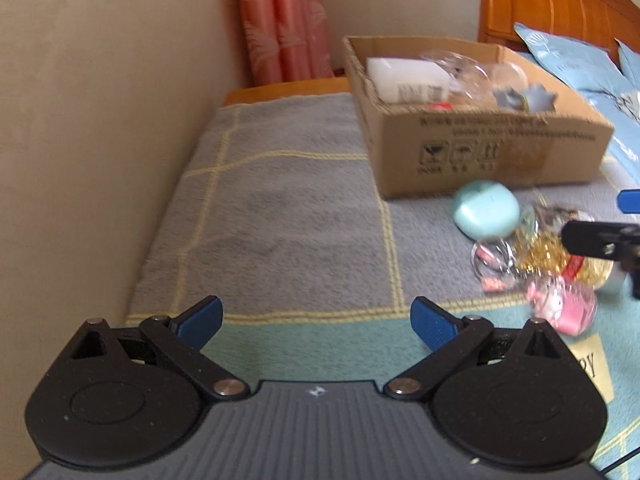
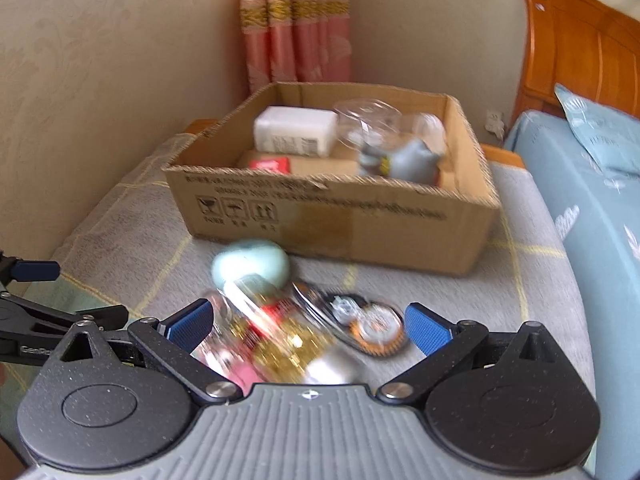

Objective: Organize rigid objects
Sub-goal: 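Grasp pink keychain bottle with left tool while right tool moves to gold capsule bottle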

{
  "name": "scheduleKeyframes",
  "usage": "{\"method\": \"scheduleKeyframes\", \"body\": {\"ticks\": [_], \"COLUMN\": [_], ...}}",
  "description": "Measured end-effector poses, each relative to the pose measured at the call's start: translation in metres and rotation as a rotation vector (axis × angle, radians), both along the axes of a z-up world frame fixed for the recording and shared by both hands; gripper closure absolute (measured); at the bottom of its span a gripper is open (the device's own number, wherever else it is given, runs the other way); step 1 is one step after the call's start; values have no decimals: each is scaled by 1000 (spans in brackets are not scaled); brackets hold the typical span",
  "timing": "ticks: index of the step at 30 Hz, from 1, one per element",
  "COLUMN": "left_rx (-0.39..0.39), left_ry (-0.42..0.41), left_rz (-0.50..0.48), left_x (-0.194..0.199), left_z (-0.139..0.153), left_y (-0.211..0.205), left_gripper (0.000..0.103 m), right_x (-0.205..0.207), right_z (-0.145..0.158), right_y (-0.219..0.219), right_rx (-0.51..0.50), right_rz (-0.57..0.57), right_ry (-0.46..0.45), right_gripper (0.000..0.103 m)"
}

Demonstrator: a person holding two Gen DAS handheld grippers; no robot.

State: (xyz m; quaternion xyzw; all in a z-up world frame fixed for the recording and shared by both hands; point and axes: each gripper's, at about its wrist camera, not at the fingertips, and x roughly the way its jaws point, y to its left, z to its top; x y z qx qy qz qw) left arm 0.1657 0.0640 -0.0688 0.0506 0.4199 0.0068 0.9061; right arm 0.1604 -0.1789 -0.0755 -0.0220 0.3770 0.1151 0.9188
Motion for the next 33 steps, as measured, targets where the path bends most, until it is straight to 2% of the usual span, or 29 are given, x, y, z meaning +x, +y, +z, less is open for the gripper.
{"method": "scheduleKeyframes", "body": {"ticks": [8, 12, 16, 21, 27, 31, 33], "left_rx": [43, 57, 35, -16, -53, -76, -93], "left_ry": [-9, -13, -12, -12, -10, 0, 5], "left_rz": [61, 60, 41, -23, -159, -261, -312], "left_x": [-10, -16, -17, -16, -15, -16, -18], "left_z": [20, 24, 24, 22, 20, 17, 16], "left_y": [16, 16, 11, -2, -27, -44, -53], "left_gripper": [3, 3, 3, 3, 3, 3, 3], "right_x": [23, 20, 3, -19, -32, -40, -39], "right_z": [-5, -12, -12, -17, -37, -43, -43], "right_y": [29, 20, 3, -25, -47, -47, -48], "right_rx": [-59, -67, -58, -34, -38, -87, -79], "right_rz": [-11, -40, -61, -87, -93, -58, -54], "right_ry": [-22, 3, 4, 23, 83, 51, 48], "right_gripper": [0, 0, 0, 0, 0, 0, 0]}}
